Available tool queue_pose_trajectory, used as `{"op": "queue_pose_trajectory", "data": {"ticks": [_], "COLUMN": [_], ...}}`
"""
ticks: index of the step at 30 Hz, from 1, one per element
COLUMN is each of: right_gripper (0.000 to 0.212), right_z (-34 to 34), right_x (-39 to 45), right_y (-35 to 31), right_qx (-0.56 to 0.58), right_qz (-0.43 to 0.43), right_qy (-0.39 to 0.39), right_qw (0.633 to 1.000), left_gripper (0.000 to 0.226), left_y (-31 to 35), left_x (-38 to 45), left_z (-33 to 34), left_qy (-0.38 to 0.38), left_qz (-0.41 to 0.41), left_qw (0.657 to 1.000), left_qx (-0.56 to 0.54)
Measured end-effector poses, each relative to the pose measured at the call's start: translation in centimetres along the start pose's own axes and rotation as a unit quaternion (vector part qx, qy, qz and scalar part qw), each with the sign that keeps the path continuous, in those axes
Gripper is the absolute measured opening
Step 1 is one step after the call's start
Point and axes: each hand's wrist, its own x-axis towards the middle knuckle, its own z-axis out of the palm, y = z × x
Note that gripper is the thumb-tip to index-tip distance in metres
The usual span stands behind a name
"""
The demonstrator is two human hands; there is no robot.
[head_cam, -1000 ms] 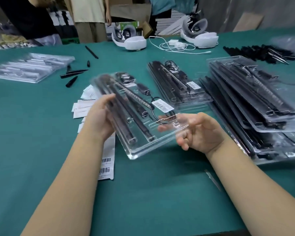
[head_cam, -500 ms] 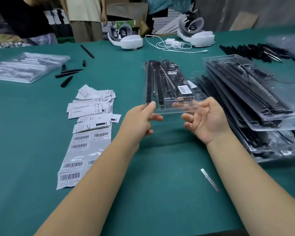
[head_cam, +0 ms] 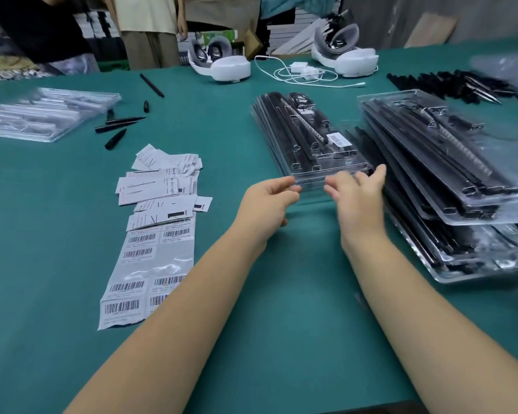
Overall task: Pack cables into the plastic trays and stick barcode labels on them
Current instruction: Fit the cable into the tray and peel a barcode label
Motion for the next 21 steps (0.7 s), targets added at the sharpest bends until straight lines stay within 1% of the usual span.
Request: {"op": "queue_pose_trajectory", "data": {"ticks": [1, 2, 4, 5, 6, 7, 8, 9, 10, 11, 12, 13, 15, 17, 21], "right_gripper": [0.084, 0.083, 0.080, 0.079, 0.078, 0.077, 0.077, 0.076, 0.076, 0.075, 0.074, 0.073, 0.071, 0.070, 0.068], "right_z": [0.3, 0.5, 0.4, 0.4, 0.3, 0.2, 0.2, 0.0, -0.1, -0.3, -0.4, -0.5, -0.6, -0.5, -0.4], "right_x": [-0.4, -0.7, -0.7, -0.5, -0.2, -0.1, 0.0, 0.2, 0.4, 0.5, 0.7, 0.8, 1.0, 1.0, 1.2], "right_y": [0.3, 0.8, 1.4, 1.5, 1.6, 1.6, 1.7, 1.7, 1.7, 1.7, 1.8, 1.8, 1.9, 1.8, 1.6], "right_qx": [-0.112, -0.221, -0.389, -0.442, -0.479, -0.503, -0.518, -0.526, -0.528, -0.527, -0.527, -0.525, -0.519, -0.508, -0.479], "right_qz": [-0.038, -0.084, -0.156, -0.162, -0.155, -0.144, -0.135, -0.132, -0.129, -0.127, -0.125, -0.122, -0.116, -0.112, -0.107], "right_qy": [0.001, -0.002, -0.026, -0.050, -0.077, -0.099, -0.116, -0.128, -0.138, -0.146, -0.152, -0.157, -0.158, -0.157, -0.154], "right_qw": [0.993, 0.972, 0.908, 0.881, 0.861, 0.846, 0.837, 0.830, 0.828, 0.827, 0.827, 0.828, 0.832, 0.839, 0.858], "left_gripper": [0.033, 0.034, 0.042, 0.047, 0.053, 0.057, 0.059, 0.060, 0.059, 0.056, 0.050, 0.043, 0.028, 0.022, 0.036], "left_y": [0.1, 0.2, 0.4, 0.4, 0.5, 0.6, 0.7, 0.7, 0.7, 0.6, 0.4, 0.2, 0.0, -0.2, -0.3], "left_x": [0.2, 0.4, 1.1, 1.5, 1.8, 2.0, 2.2, 2.5, 2.9, 3.3, 3.6, 3.9, 4.2, 4.3, 4.3], "left_z": [0.0, -0.1, -0.3, -0.3, -0.3, -0.2, 0.0, 0.3, 0.6, 1.0, 1.3, 1.6, 1.9, 2.1, 2.3], "left_qy": [0.000, 0.005, 0.035, 0.053, 0.067, 0.074, 0.078, 0.081, 0.080, 0.073, 0.061, 0.054, 0.063, 0.080, 0.071], "left_qz": [-0.008, -0.018, -0.034, -0.031, -0.014, 0.018, 0.059, 0.104, 0.144, 0.171, 0.186, 0.191, 0.196, 0.201, 0.200], "left_qw": [1.000, 1.000, 0.999, 0.998, 0.996, 0.990, 0.970, 0.932, 0.884, 0.842, 0.809, 0.787, 0.768, 0.764, 0.781], "left_qx": [0.010, 0.016, 0.015, 0.021, 0.049, 0.117, 0.221, 0.338, 0.437, 0.507, 0.554, 0.584, 0.607, 0.608, 0.588]}}
